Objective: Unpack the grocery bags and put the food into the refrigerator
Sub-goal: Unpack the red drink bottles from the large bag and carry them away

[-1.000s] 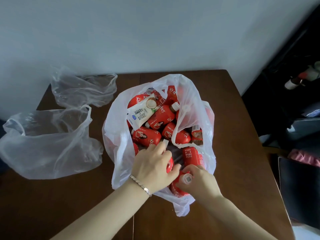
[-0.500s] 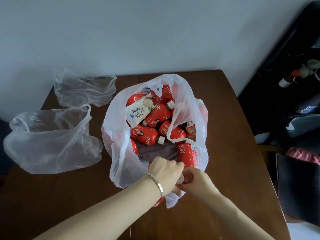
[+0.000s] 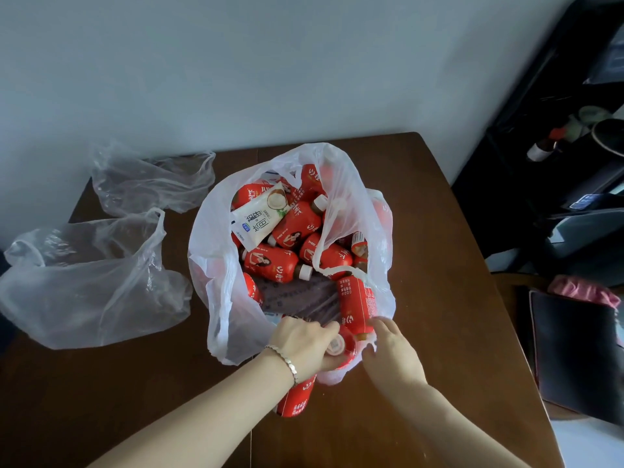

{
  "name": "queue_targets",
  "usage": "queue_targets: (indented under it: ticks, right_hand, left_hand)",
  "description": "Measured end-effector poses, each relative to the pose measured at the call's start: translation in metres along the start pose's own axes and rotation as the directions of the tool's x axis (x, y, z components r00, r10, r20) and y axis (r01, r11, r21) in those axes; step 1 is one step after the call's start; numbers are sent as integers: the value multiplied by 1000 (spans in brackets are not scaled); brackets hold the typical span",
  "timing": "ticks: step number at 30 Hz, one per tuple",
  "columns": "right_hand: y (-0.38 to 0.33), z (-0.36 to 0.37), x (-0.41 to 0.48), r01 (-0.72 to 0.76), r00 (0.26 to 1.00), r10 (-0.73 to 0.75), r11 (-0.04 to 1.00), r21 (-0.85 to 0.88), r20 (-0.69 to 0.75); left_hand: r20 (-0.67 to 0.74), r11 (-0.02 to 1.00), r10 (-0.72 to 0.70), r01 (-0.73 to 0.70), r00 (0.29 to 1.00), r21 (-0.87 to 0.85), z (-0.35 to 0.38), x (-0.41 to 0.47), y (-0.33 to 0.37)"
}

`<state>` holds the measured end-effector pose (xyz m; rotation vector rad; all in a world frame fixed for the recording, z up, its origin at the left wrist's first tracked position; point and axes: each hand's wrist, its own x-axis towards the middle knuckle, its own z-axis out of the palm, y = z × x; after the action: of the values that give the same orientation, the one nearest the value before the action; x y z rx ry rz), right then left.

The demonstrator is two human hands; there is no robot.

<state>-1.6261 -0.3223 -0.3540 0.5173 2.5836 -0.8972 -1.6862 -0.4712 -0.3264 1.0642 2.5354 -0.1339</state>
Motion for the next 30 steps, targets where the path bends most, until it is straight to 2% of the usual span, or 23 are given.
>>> queue_targets:
  ticks: [2,4,8,12,14,15,17,21,25,28,30]
  right_hand:
    - [0,4,3,-68,994,82,980,-187,71]
    - [3,9,9,-137,981,169,951,-278,96]
    - [4,19,32,-327,930,352,924,-198,109]
    - [1,31,36,-359,931,359,933,-24,66]
    - [0,34,31,-352,936,351,936,12,40]
    - [0,34,28,-344,939,344,939,13,27]
    - [-1,29,21,-293,956,292,955,-47,-14]
    - [-10,-4,3,-49,999,49,925,-377,-10]
    - [-20,-24,3,25,998,-48,924,-382,-50]
    - [-29,-21,7,148,989,-140,860,-489,54]
    - [-35,-16,11,294,956,-210,724,-625,206]
  left_hand:
    - [9,999,-31,32,999,-36,-5,-8,0]
    - [-3,993,-83,83,997,-83,-10,-17,-1]
    - [-152,983,-174,162,973,-85,-29,-36,-7]
    - [-303,986,-166,153,938,-68,-55,-46,-16]
    - [-419,986,-168,144,892,-89,-68,-51,-18]
    - [-414,981,-190,160,890,-106,-70,-54,-20]
    - [-409,973,-229,193,883,-129,-70,-61,-24]
    - [-376,956,-294,274,879,-108,-70,-67,-29]
    - [-343,925,-379,340,860,-168,-64,-71,-27]
    - [-249,899,-437,424,864,-106,-67,-76,-24]
    - [-230,890,-456,443,860,-110,-69,-80,-23]
